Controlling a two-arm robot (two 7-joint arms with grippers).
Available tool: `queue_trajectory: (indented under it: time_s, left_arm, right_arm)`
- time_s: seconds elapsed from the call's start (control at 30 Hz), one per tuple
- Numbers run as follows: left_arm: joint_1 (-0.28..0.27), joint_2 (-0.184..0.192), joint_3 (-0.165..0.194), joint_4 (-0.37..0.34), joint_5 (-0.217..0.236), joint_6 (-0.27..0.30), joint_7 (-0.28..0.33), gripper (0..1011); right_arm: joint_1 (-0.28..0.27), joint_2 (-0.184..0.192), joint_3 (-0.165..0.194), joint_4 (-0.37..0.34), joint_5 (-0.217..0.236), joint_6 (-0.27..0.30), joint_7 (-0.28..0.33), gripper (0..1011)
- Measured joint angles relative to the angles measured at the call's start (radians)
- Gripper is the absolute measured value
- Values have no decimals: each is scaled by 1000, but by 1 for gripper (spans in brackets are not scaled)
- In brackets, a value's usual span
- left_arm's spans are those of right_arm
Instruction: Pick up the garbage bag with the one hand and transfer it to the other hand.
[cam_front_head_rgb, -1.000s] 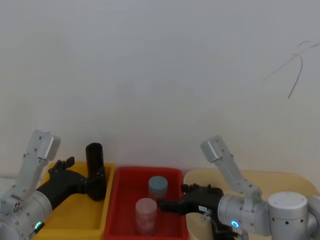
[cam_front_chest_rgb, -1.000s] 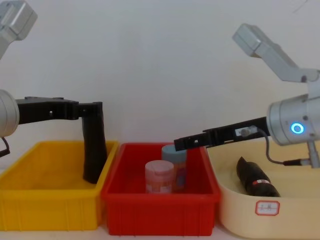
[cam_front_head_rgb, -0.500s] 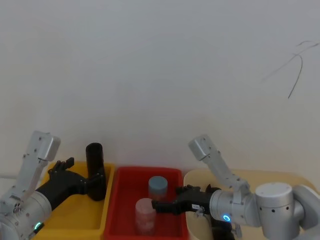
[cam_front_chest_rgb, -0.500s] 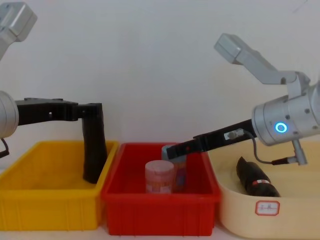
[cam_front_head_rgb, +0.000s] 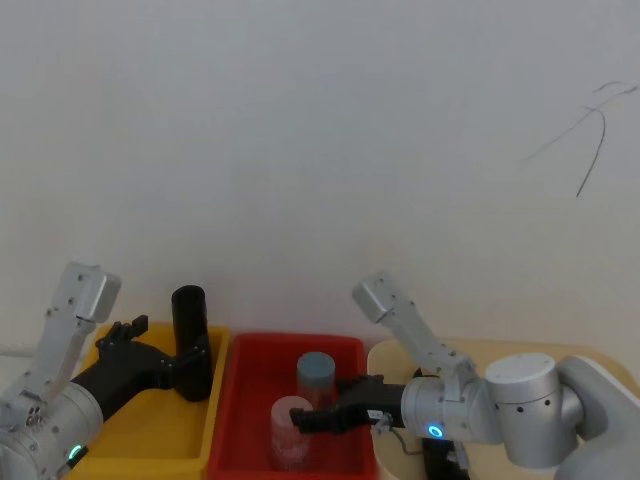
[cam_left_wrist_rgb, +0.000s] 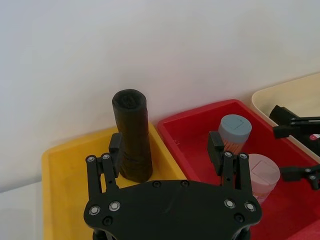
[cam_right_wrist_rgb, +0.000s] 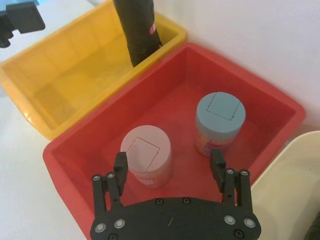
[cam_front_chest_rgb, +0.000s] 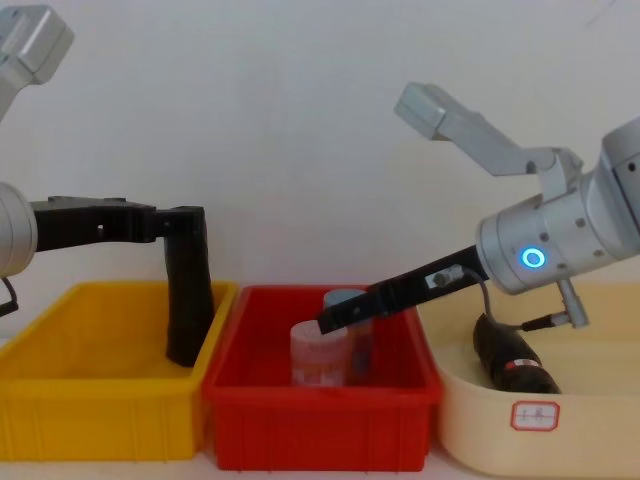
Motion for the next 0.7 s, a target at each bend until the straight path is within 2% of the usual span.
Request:
queue_trajectory:
  time_s: [0.3,0.7]
  left_arm:
    - [0,0,0,0,0,0,0,1000]
    - [0,0,0,0,0,0,0,1000]
  right_arm:
    - [25,-21,-28,40,-24,1,23,1000]
    - [49,-50,-34,107,-28,-9,62,1000]
